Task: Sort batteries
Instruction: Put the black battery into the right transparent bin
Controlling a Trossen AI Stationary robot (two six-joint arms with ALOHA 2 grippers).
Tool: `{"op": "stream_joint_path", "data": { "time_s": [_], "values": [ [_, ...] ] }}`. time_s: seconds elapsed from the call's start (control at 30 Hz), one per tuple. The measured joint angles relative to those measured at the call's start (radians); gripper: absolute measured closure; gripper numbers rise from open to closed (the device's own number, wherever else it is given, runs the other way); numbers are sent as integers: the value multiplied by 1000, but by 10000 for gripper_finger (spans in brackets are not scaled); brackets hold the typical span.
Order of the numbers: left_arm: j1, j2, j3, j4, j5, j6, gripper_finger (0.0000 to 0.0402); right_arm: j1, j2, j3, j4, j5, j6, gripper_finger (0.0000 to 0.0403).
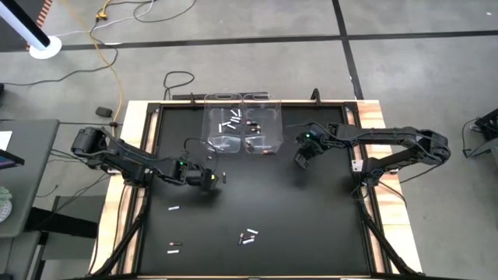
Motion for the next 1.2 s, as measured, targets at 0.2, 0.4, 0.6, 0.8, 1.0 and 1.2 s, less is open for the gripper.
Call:
{"op": "stream_joint_path", "data": {
  "time_s": [0.2,0.4,0.6,0.8,1.0,1.2],
  "values": [
    [-33,-1,-80,84,-8,-112,142,-6,0,0,-1,-25,1,321],
    [-37,-2,-100,125,-17,40,117,-3,0,0,-1,-50,16,321],
    [-79,-1,-132,239,-187,6,116,-3,0,0,-2,-51,26,321],
    [-217,83,-235,365,-340,-210,116,-3,0,0,-7,-59,39,321],
    [-276,325,-241,543,-519,-234,116,-5,0,0,-7,-70,39,321],
    [-269,504,-212,654,-643,-215,116,-5,0,0,-11,-70,44,321]
  ]
}}
